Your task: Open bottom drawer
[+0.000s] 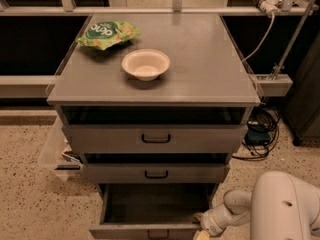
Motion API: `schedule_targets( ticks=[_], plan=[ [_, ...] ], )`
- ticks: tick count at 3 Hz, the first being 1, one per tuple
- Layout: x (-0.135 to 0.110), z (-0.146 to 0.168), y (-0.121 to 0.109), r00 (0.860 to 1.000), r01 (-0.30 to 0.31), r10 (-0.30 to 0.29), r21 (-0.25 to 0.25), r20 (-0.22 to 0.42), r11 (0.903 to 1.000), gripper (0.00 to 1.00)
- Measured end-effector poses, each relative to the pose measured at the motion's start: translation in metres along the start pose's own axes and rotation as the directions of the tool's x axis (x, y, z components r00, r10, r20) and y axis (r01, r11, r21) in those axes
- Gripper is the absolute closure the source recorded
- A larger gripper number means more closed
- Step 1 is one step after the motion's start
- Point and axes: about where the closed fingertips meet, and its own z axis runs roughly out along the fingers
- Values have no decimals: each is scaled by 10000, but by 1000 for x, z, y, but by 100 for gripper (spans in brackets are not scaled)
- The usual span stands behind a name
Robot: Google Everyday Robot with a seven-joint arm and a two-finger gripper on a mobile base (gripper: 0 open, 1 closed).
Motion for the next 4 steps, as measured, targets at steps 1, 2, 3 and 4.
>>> schedule_targets(
  ticks=[1, 2, 3, 4],
  plan=[
    [11, 11, 18, 9968, -45, 4, 519, 801, 9986, 0],
    [8, 10, 18, 9966, -46, 3, 532, 820, 9986, 0],
    [14, 9, 27, 9919, 40, -198, 1249, 1251, 9922, 0],
    [32, 2, 25, 9882, -362, 51, 2018, 1528, 9788, 0]
  ],
)
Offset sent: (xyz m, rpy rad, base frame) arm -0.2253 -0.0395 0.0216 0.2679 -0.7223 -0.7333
